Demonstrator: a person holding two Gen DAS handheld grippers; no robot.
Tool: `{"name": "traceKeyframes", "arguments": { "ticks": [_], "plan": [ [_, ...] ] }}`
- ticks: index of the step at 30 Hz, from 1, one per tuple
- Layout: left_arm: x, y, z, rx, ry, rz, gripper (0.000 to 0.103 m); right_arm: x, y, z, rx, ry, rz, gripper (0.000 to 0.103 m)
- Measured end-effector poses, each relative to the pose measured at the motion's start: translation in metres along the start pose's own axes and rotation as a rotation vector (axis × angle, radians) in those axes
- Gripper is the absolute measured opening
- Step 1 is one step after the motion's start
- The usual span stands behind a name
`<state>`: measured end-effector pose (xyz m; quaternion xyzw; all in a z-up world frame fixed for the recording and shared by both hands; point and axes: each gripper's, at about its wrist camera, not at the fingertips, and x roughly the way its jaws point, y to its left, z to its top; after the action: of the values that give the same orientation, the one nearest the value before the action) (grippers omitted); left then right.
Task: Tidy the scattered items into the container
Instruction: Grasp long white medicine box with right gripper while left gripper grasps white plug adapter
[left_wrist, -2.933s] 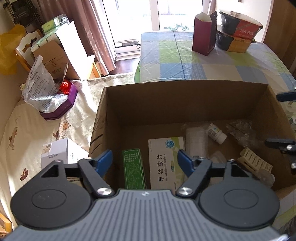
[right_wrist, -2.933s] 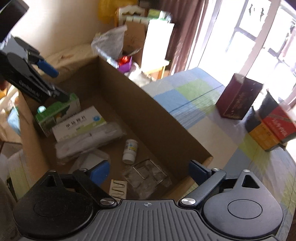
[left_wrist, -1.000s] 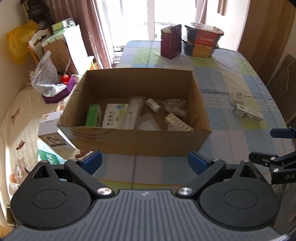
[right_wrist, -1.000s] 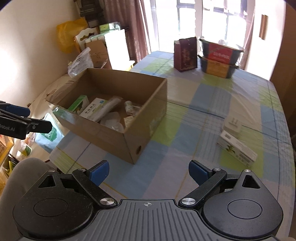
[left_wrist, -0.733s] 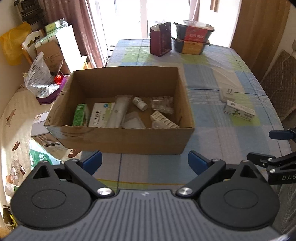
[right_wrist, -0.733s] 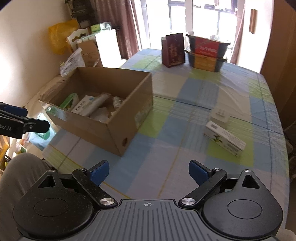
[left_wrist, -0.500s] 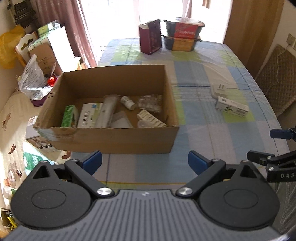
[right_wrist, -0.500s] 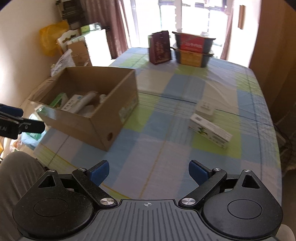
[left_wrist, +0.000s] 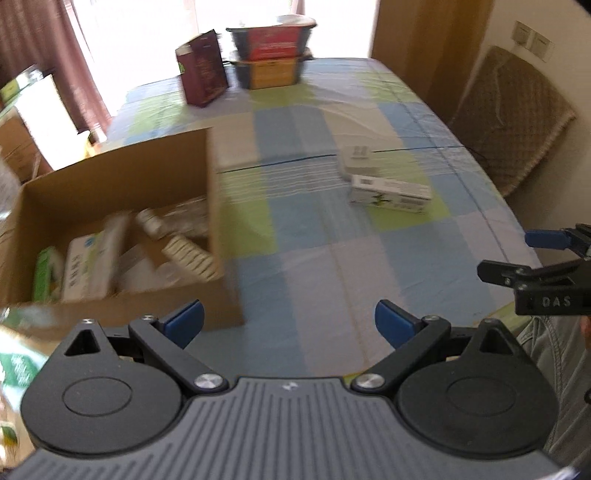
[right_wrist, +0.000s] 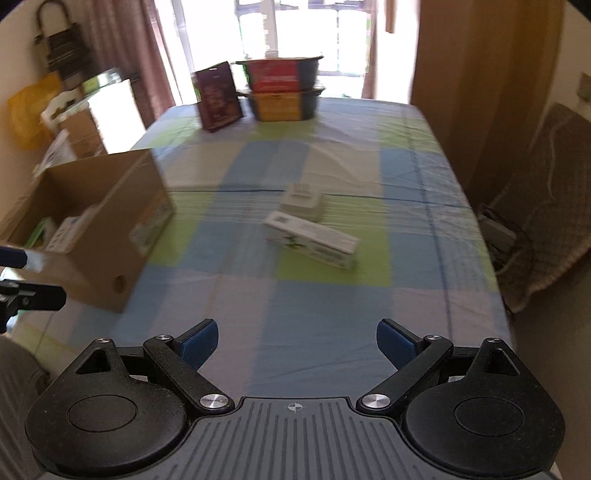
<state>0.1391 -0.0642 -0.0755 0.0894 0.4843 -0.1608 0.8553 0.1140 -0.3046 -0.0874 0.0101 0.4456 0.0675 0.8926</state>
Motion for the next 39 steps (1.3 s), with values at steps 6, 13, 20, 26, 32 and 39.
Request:
{"name": "traceKeyframes", "arguments": {
  "ticks": [6, 13, 20, 26, 32, 39],
  "plan": [
    [0.031, -0.015, 0.031, 0.086, 0.004, -0.030, 0.098, 0.020, -0.034, 0.006, 0.012, 0.002, -0.017, 0.098],
    [0.071, -0.016, 0.075, 0.137, 0.027, -0.023, 0.098, 0.061, -0.063, 0.031, 0.019, 0.018, 0.027, 0.098],
    [0.104, -0.008, 0.109, 0.176, 0.042, -0.007, 0.098, 0.112, -0.071, 0.047, -0.159, 0.017, 0.097, 0.097],
    [0.127, 0.002, 0.134, 0.179, 0.051, 0.000, 0.098, 0.139, -0.069, 0.056, -0.220, -0.011, 0.156, 0.097],
    [0.139, 0.008, 0.142, 0.172, 0.063, -0.002, 0.097, 0.172, -0.052, 0.062, -0.379, -0.010, 0.156, 0.097],
    [0.149, 0.008, 0.145, 0.178, 0.075, -0.006, 0.097, 0.187, -0.046, 0.051, -0.490, 0.046, 0.182, 0.058]
  ]
}}
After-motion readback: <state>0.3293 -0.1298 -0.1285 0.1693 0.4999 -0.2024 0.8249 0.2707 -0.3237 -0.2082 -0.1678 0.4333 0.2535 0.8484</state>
